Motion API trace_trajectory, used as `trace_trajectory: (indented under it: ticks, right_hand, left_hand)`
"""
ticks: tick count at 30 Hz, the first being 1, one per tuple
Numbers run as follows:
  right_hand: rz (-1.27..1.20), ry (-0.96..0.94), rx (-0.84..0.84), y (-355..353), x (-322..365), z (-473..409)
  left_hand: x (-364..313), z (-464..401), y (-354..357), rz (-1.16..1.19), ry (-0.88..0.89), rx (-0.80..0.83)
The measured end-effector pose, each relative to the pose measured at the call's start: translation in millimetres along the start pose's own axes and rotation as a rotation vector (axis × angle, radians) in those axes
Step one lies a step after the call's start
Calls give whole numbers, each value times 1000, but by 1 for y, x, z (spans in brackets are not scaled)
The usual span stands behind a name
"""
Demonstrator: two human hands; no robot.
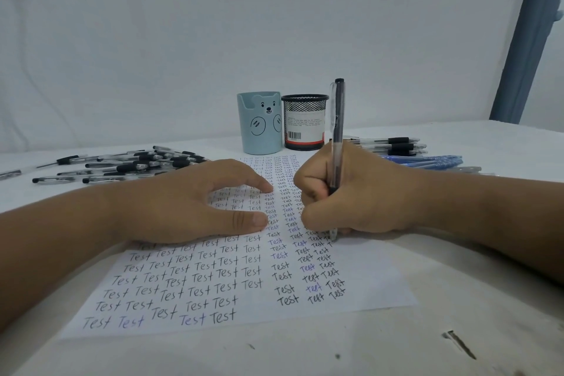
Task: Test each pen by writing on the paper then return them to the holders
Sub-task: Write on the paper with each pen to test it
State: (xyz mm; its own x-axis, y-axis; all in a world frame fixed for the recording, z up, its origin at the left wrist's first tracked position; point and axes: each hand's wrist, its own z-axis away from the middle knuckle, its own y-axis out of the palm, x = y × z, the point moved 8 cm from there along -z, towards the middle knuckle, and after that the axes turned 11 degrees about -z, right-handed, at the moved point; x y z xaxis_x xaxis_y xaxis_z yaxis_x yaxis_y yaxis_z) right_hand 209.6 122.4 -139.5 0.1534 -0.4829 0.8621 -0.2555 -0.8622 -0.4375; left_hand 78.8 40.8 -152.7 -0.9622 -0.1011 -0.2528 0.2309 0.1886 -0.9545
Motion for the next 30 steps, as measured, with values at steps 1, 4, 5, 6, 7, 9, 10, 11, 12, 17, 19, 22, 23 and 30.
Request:
trace_trajectory:
  ticks: [1, 4, 5, 6, 7, 9, 10, 11, 12, 17, 19, 22, 23, 30]
  right_hand:
    - [13, -2, -1, 0, 0, 0]
    - [26, -9, -2, -1, 0, 0]
    - [22, -11, 0, -1, 0, 0]
    - [19, -13, 2, -1, 0, 0]
    - [19, -14, 3, -1, 0, 0]
    - [25, -13, 7, 0, 0, 0]
    - [28, -15, 9, -1, 0, -1]
    - [28, -14, 8, -1, 0, -1]
    - [27, -14, 7, -2, -1, -2]
    - [53, -13, -2, -3, 0, -2]
    - [47, -7, -1, -1, 0, -1]
    - [24, -9, 3, 0, 0, 0]
    - [26, -13, 2, -1, 0, -1]
    - [45, -11, 8, -1, 1, 0]
  left_hand:
    - [0, 0, 0, 0, 1, 1]
    - [0, 0, 1, 4, 0, -2]
    - [0, 0, 1, 6, -1, -3]
    - [0, 0, 1, 6, -1, -4]
    - [0, 0, 1, 5, 1, -5]
    - [0, 0, 1, -1, 6, -4]
    - [0, 0, 1, -4, 9, -5]
    - [0, 0, 1, -5, 12, -4]
    - [0, 0, 2, -4, 14, -3]
    - [2, -1, 2, -12, 18, -4]
    - [3, -1, 3, -12, 17, -6]
    - [4, -1, 5, 2, 20, -5]
    - [4, -1, 5, 2, 22, -6]
    - [7, -3, 5, -17, 15, -3]
